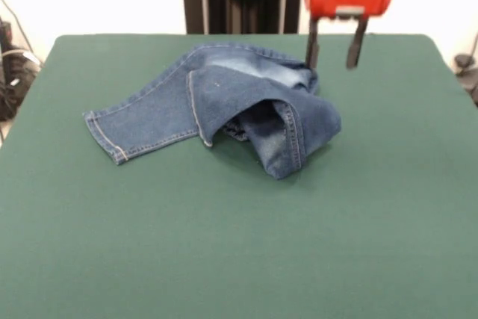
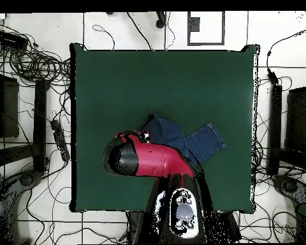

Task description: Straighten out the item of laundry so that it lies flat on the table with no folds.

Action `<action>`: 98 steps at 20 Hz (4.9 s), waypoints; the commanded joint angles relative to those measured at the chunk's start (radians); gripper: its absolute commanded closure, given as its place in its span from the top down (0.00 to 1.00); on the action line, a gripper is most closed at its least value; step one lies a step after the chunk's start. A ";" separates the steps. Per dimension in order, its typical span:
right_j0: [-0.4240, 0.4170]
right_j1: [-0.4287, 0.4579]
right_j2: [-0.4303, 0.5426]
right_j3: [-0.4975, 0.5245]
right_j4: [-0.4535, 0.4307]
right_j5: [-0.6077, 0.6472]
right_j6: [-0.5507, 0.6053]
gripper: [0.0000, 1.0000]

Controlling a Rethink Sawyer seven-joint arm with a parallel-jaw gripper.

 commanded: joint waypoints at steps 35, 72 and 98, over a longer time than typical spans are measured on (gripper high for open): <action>-0.115 0.307 0.146 -0.076 0.013 -0.276 0.180 0.00; 0.014 0.120 0.083 -0.184 0.158 0.073 0.215 0.00; 0.114 0.330 0.039 -0.484 0.298 0.111 0.291 0.00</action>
